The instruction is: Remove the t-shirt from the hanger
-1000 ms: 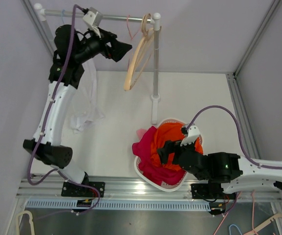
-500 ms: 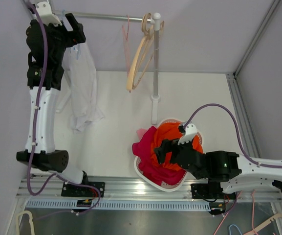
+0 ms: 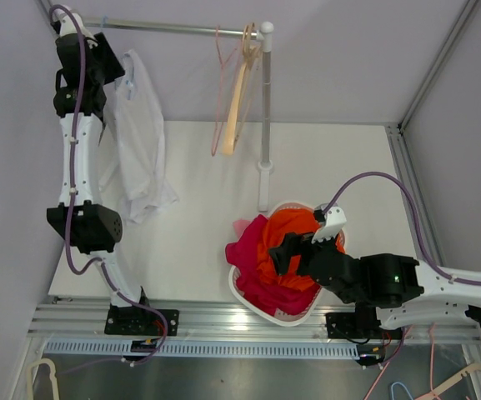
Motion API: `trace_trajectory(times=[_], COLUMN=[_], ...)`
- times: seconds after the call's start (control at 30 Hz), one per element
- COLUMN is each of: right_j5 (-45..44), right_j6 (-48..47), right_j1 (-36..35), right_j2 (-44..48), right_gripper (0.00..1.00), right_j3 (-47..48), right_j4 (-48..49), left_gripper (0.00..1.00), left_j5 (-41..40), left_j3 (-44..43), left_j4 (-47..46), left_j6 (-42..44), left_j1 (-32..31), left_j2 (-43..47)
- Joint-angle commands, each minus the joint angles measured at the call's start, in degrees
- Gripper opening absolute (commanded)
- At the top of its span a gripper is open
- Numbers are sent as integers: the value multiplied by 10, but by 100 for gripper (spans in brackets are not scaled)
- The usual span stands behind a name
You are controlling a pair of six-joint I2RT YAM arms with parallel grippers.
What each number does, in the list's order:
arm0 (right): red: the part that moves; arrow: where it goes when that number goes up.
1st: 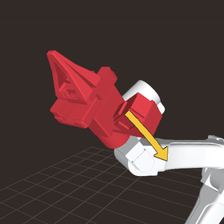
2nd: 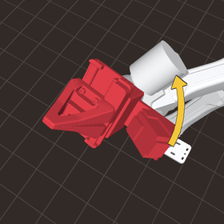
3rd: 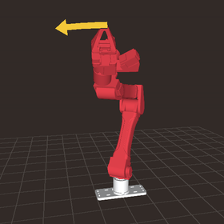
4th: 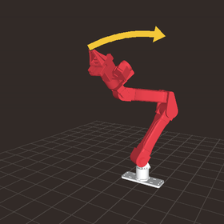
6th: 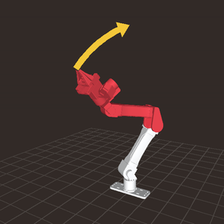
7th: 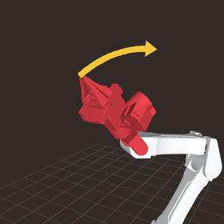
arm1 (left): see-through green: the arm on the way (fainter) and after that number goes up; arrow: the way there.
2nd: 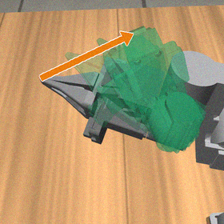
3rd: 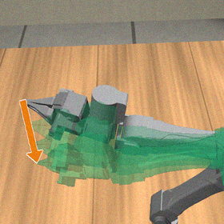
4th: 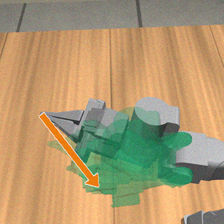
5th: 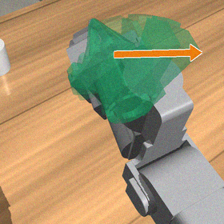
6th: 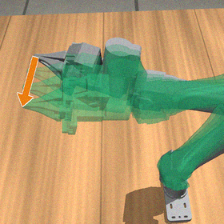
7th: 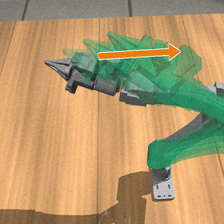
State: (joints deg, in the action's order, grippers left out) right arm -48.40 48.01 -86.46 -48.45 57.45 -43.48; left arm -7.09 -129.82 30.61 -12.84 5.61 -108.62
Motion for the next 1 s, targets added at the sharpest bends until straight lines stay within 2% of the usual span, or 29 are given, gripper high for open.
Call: trace_trajectory(times=[0.0,0.07,0.1,0.17,0.2,0.43,0.57,0.73,0.83,0.97], right_j5=[-29,-31,-31,-31,-32,-30,-29,-36,-29,12], right_j6=[25,26,26,23,21,31,17,-31,-82,-157], right_j1=[-3,-3,-3,-3,-2,-3,-3,-1,8,23], right_j2=[5,6,6,7,8,16,26,19,15,-13], right_gripper=[99,100,100,99,99,100,99,99,100,100], right_j3=[18,15,14,14,14,8,-8,3,8,32], right_j4=[-23,-24,-20,-16,-15,-23,3,32,69,134], left_gripper=[52,37,22,3,1,0,1,0,1,1], left_j5=[28,37,41,52,60,121,170,161,154,171], left_j3=[-61,-70,-74,-69,-67,-55,-57,-26,41,164], left_j4=[-18,-13,-17,-25,-28,-81,-88,-79,-87,-156], left_j6=[-10,-12,-13,-15,-16,-14,-33,-53,-64,-55], left_j1=[10,11,11,11,11,11,9,-1,-5,-7], left_j2=[-23,-37,-38,-38,-37,-17,9,88,141,246])
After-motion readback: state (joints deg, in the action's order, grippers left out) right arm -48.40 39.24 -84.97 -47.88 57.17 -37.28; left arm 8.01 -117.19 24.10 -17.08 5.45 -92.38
